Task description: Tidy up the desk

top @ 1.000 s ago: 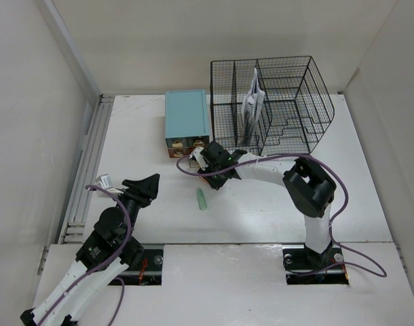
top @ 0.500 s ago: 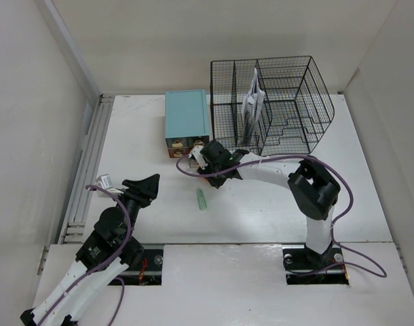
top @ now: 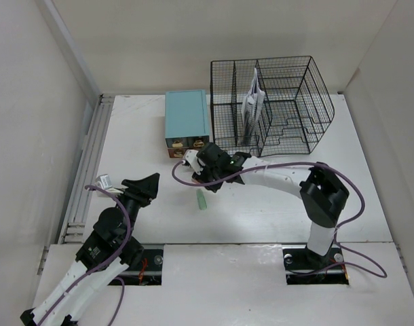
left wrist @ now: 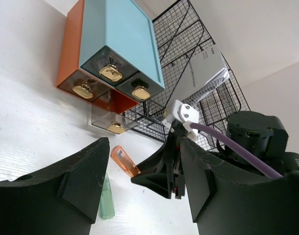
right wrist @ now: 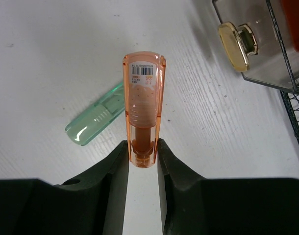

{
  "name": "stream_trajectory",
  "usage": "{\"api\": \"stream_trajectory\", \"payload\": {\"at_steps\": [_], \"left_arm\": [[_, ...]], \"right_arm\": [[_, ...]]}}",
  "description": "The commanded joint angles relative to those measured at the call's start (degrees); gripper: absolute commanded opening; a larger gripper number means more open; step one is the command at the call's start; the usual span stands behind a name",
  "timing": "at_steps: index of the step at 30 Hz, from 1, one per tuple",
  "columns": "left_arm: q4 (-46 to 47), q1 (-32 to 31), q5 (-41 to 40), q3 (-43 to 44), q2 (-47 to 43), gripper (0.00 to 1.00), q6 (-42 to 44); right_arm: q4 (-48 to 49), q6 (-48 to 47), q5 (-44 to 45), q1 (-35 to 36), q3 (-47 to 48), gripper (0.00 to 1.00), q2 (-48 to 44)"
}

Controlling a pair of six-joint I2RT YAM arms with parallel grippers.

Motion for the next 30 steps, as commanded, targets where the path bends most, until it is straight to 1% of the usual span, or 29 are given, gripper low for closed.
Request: {"api": "stream_trajectory", "payload": {"at_steps": [1, 11, 15, 21, 24, 30], "left_arm": [[3.0, -0.3, 0.4, 2.1, -4.2, 0.57, 1.3], [1.8, -0.3, 0.4, 2.6, -5.3, 0.57, 1.3], [0.1, -0.3, 0.4, 2.6, -6.5, 0.57, 1.3], [-1.3, -0.3, -0.2, 2.6, -8.4, 0.57, 1.3], [-1.3, -0.3, -0.2, 2.6, -8.4, 0.57, 1.3], [-1.8, -0.3, -0.7, 3.1, -8.9, 0.57, 1.3]], "right_arm": [[-1.3, -1.3, -0.3, 0.9, 4.0, 0.13, -3.3], [-2.4, -4.2, 7.6, 0.9, 12.2, 0.13, -2.2], [-3.4, -4.7, 8.3, -0.4, 15.4, 0.13, 1.5], [-2.9, -5.2, 7.5, -4.1, 19.1, 0.13, 4.6], [-3.4, -5.7, 6.9, -5.5, 19.7, 0.13, 6.1], [-3.4, -6.3, 4.8, -6.0, 20.8, 0.13, 7.8]]}}
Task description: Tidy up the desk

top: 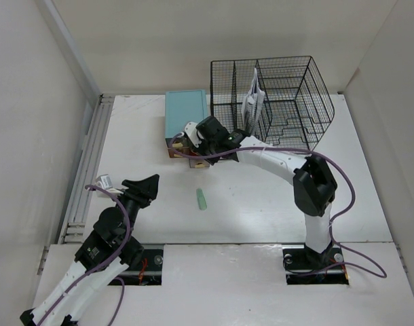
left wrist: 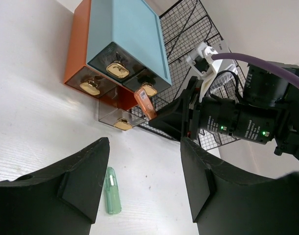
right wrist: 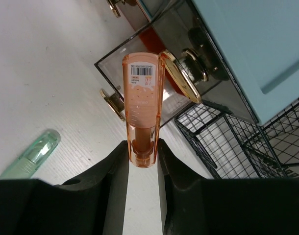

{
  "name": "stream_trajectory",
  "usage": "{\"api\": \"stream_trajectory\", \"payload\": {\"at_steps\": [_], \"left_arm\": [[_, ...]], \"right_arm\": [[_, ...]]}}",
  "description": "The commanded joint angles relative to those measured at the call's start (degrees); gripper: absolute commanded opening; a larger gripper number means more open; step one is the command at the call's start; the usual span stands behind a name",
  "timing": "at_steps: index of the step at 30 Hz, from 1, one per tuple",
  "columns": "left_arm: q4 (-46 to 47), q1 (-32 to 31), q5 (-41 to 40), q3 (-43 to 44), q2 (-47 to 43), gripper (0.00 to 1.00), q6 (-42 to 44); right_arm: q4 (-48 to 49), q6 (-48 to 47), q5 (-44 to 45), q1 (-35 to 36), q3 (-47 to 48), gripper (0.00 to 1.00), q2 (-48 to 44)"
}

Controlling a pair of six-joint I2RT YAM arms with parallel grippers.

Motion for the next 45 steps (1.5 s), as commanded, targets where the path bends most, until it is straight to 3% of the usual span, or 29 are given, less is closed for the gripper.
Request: {"api": "stream_trajectory", "payload": {"at_steps": [1, 20, 36, 45], "left_arm": [[0.8, -0.3, -0.5, 2.5, -8.9, 0.57, 1.1], [-0.3, -0.3, -0.5, 3.0, -8.9, 0.57, 1.1], [-0.3, -0.3, -1.1, 3.0, -8.9, 0.57, 1.1], [-0.3, -0.3, -1.1, 3.0, -9.4, 0.57, 1.1]], "right_arm": [[0.9, -0.9, -1.5, 0.2, 3.3, 0.13, 0.5], [-1.3, -1.4, -3.1, -1.3, 7.3, 0.17, 3.9], [-1.8, -1.4, -4.2, -1.9, 7.8, 0.33, 4.9], [-1.8, -1.4, -4.7, -1.9, 7.8, 0.34, 4.9]]}}
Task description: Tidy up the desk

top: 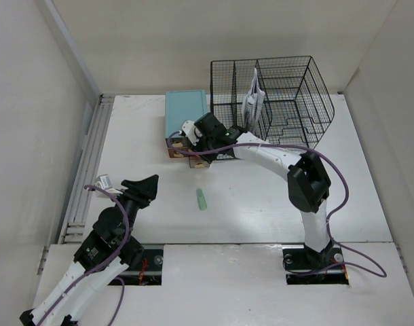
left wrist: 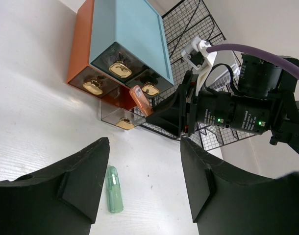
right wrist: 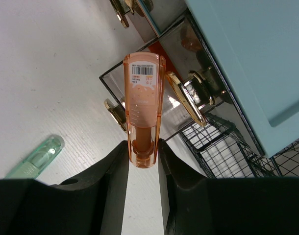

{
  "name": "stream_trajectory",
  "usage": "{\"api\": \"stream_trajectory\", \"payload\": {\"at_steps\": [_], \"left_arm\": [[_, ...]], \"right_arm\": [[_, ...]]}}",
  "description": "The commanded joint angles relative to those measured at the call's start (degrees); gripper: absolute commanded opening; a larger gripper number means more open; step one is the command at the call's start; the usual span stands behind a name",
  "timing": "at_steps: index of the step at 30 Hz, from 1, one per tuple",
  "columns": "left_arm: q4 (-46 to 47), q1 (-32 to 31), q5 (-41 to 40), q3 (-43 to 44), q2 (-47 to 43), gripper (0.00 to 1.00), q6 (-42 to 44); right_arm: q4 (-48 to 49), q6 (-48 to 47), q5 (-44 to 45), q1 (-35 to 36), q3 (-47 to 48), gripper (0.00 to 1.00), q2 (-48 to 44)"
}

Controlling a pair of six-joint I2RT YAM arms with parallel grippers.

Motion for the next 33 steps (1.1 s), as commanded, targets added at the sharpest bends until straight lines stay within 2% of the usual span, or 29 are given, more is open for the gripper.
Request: {"api": "stream_trajectory", "payload": {"at_steps": [1, 13, 16, 27, 29, 31, 33], "left_arm": [[1.0, -0.3, -0.8, 2.3, -9.4, 0.57, 1.1], [0.5, -0.3, -0.8, 2.3, -9.4, 0.57, 1.1], [0.5, -0.3, -0.8, 2.3, -9.4, 0.57, 1.1], [0.5, -0.3, -0.8, 2.3, -9.4, 0.57, 1.1], [0.5, -0.3, -0.8, 2.3, -9.4, 0.57, 1.1], [0.5, -0.3, -0.8, 2.3, -9.4, 0.57, 1.1], [0.5, -0.3, -0.8, 2.3, -9.4, 0.57, 0.5]], "right_arm": [[0.7, -0.2, -0.6, -0.6, 2.7, 0.34, 0.9], [0.2, -0.2, -1.1, -0.6, 2.7, 0.35, 1.4], [0.2, -0.2, -1.1, -0.6, 2.7, 0.41, 1.4], [0.2, -0.2, -1.1, -0.6, 2.7, 0.46, 0.8], [-0.6, -1.2, -4.1, -0.6, 2.7, 0.46, -1.2], [-1.7, -3.4, -7.9, -0.6, 1.8, 0.4, -4.3], [-3.1, -6.2, -15.2, 0.1, -0.1, 0.24, -6.7]]}}
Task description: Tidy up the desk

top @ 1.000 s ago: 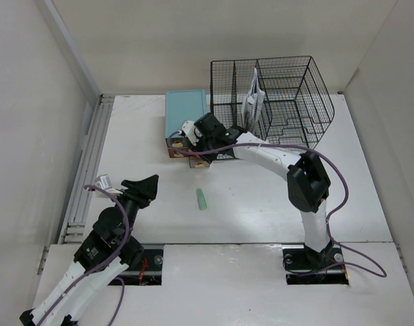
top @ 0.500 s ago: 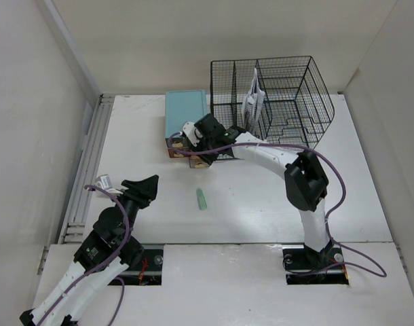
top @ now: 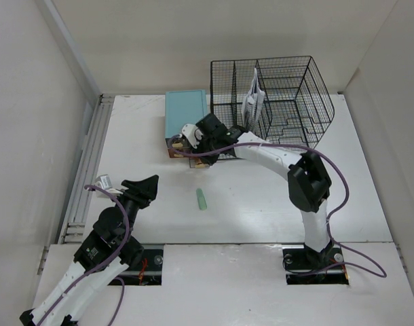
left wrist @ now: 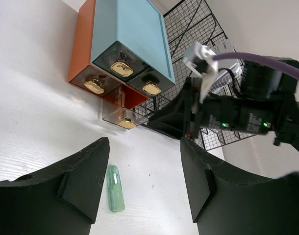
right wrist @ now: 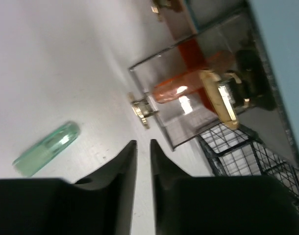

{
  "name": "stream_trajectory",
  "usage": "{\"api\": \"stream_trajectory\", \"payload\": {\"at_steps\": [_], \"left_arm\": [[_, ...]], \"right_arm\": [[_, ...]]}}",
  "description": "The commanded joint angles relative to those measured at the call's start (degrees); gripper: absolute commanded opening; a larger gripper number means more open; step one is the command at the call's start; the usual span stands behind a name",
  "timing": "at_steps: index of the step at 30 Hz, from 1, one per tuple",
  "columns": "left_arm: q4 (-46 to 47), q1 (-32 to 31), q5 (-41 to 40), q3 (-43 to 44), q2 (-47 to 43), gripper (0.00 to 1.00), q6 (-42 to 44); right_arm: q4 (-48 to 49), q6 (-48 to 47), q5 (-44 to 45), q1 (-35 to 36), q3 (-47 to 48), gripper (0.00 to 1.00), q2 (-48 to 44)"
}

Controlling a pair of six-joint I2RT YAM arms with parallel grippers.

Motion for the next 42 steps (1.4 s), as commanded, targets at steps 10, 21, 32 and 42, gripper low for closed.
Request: {"api": "stream_trajectory", "payload": {"at_steps": [10, 21, 32, 42], "left_arm": [[5.0, -0.3, 5.5, -5.1, -6.9, 0.54, -4.3], [17.2, -0.8, 14.8, -7.6, 24.2, 0.04, -7.6], [23.3, -2.1, 19.8, -0.8, 42.5, 0.28, -4.6], [11.1, -9.6, 16.9, 15.2, 63.5, 0.37, -4.5]], "right_arm": [[7.5, -8.1, -2.0, 13.5, -24.4, 0.39, -18.8], [15.4, -8.8, 7.8, 9.9, -26.0, 0.01, -28.8], [14.5, 1.9, 2.1, -3.7, -22.9, 0.0, -30.2], [17.7, 5.1, 6.1, -8.5, -24.9, 0.0, -40.5]]}}
